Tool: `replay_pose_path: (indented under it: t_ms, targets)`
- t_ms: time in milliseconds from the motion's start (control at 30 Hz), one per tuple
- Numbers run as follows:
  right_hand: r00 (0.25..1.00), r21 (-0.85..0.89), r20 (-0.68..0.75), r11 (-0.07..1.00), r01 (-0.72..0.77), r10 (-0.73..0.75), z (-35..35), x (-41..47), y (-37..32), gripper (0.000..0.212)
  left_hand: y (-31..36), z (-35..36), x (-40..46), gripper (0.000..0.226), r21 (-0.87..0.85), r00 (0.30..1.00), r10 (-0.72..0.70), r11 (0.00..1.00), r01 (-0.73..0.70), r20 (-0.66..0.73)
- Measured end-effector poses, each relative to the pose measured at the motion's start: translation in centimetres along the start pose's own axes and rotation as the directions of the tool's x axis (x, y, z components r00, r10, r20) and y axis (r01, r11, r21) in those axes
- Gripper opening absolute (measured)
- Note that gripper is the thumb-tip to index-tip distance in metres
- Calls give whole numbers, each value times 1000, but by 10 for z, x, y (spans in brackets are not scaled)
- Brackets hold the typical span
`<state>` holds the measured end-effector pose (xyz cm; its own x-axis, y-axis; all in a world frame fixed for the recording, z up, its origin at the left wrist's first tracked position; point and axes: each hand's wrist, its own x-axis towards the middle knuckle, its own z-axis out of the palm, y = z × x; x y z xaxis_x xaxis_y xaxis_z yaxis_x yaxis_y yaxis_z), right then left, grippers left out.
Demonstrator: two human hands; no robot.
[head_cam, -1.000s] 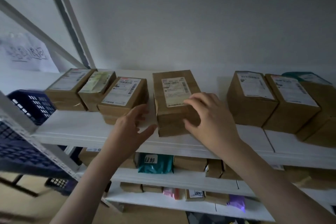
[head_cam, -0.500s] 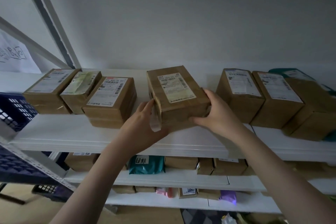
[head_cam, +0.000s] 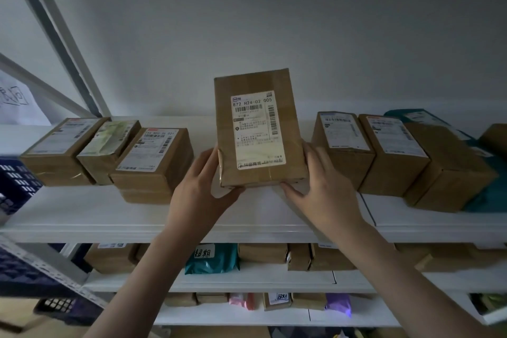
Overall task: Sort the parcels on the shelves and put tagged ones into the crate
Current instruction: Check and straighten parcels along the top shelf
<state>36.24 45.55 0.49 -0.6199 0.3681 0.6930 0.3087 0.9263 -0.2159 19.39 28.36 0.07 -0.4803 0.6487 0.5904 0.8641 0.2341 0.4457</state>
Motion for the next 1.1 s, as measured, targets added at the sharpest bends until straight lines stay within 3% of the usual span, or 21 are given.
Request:
replay_pose_path:
  t_ms: [200, 533, 667, 800, 933, 1100]
  targets:
    - [1000, 45, -11, 999, -13, 13, -7, -6, -4, 76, 6, -7, -3, 82, 20, 1000, 7, 1000, -7, -4]
    - [976, 101, 213, 993, -59, 36, 10, -12, -14, 82, -9, -20, -23, 91, -13, 981, -153, 988, 155, 118]
    - [958, 184, 285, 978, -102, 46, 25, -6, -27, 84, -19, -35, -24, 75, 56, 954, -254, 967, 248, 157]
    - [957, 184, 288, 980, -79, 23, 42, 1, -39, 80, -29, -42, -24, 28, 181, 938, -344, 925, 333, 33]
    - [951, 191, 310, 979, -70, 8, 52, 7, -42, 79, -37, -43, -27, 20, 177, 927, -376, 912, 371, -7]
    - [943, 163, 332, 982, -92, 34, 45, 5, -29, 75, -36, -42, -35, 24, 223, 913, -408, 891, 395, 16]
